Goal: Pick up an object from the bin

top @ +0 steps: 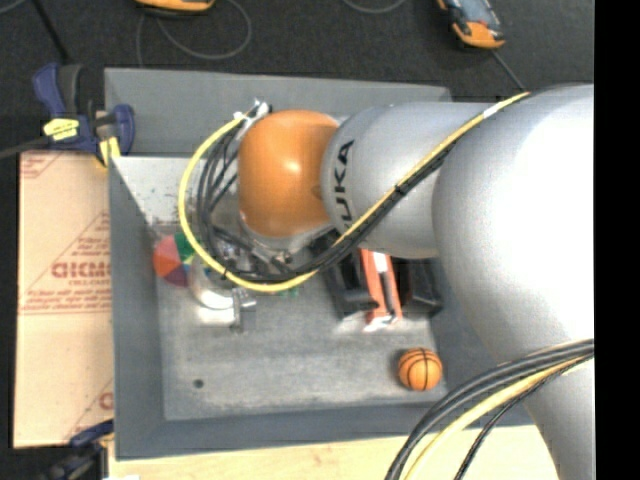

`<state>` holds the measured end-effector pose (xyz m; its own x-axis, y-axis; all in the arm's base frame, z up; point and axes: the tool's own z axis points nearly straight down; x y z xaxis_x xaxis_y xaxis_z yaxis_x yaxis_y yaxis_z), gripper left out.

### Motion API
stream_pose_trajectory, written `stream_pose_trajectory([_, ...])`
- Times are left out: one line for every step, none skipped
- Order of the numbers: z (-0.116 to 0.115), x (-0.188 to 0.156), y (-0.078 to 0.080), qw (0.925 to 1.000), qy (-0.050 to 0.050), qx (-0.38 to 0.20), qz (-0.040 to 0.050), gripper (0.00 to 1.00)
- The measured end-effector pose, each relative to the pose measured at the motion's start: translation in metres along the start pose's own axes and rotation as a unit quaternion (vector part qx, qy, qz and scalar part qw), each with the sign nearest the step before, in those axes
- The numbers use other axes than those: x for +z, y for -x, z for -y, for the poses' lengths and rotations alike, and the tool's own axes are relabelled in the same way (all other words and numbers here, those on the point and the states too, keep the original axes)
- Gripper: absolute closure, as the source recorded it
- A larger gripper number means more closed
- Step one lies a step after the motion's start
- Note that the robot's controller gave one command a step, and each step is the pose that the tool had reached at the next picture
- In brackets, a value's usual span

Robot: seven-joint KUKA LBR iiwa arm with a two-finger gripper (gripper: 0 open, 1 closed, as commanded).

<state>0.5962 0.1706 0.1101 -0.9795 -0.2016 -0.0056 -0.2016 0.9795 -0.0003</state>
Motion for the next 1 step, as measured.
stream_pose_trajectory([-0.0031,0.0341,0.0165,0.9991,0.003,-0.042,0.0076,0.0])
